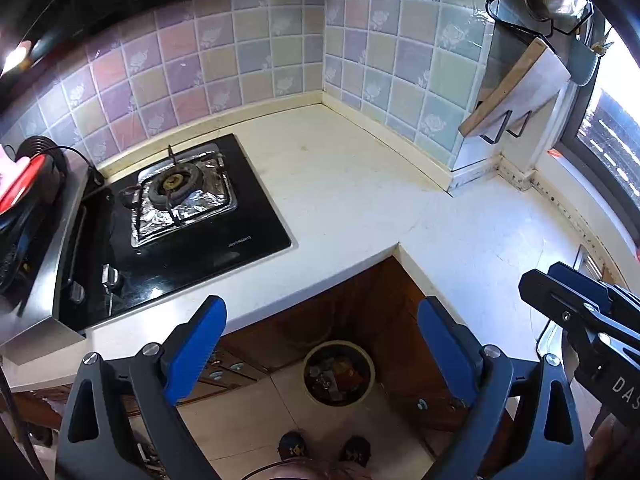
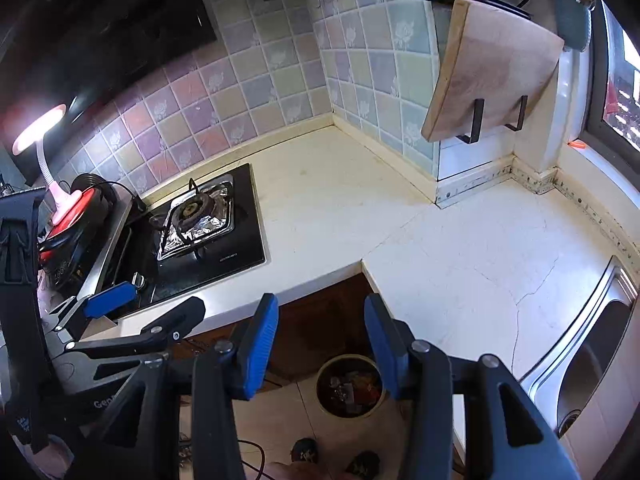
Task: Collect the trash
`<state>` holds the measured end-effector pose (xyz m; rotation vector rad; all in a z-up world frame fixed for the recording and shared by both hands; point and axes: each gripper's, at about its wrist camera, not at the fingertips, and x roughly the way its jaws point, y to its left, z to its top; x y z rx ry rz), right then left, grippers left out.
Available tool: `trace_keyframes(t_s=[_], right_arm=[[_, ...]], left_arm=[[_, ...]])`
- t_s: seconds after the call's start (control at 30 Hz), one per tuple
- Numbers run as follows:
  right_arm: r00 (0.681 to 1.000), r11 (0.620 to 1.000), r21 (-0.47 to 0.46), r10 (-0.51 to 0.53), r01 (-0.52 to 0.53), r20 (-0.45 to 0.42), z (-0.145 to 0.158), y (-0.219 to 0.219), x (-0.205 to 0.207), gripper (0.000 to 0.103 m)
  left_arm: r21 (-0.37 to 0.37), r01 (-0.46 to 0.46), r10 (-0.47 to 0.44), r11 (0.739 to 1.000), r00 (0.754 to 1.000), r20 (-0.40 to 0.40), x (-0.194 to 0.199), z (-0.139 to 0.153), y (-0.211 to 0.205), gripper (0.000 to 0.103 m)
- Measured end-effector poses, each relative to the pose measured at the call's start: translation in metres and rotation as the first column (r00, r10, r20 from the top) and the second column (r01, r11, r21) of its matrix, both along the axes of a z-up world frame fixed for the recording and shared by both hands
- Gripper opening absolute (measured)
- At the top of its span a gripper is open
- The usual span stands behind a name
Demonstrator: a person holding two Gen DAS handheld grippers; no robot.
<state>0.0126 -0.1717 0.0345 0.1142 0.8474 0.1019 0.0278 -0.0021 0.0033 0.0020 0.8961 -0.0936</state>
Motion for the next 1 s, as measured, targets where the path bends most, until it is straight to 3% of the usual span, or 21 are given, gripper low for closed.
trace_keyframes(t_s=[1.0], right_arm=[[0.999,1.0,0.016,0.025,-0.026,0.022,-0.001,0.003,0.0,0.046]], left_arm=[[0.016,-0.08,0.079,0.997,0.995,0.063,-0.013,0.02,-0.006,0.095]])
